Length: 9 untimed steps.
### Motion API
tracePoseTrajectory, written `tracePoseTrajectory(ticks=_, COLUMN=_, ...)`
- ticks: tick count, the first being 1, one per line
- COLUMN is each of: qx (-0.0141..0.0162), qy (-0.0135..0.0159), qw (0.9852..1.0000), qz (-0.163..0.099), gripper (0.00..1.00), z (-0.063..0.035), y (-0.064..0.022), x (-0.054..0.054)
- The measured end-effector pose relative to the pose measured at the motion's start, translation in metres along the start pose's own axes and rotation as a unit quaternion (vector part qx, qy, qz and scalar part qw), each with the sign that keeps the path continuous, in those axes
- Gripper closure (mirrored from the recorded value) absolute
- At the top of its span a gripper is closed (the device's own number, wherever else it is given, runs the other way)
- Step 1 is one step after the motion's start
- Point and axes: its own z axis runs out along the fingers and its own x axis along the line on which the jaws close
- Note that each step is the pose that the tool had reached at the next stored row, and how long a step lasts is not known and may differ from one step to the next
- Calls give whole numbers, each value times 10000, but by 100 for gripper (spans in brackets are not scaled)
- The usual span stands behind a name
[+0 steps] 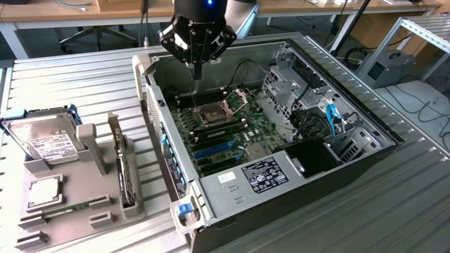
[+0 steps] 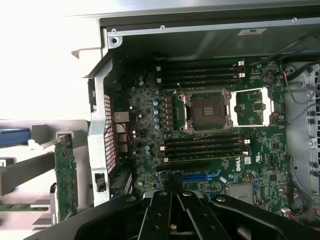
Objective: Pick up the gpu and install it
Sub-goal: 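Reach for the gpu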
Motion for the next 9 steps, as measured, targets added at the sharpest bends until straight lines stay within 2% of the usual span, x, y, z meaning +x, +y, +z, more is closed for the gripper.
tracePoseTrajectory(ticks=5, qx=0, qy=0, qw=10000, qz=0, gripper=89, z=-2, y=-6, x=84)
tracePoseTrajectory(ticks=9, qx=0, qy=0, qw=10000, qz=0, gripper=89, z=-3, y=-7, x=93)
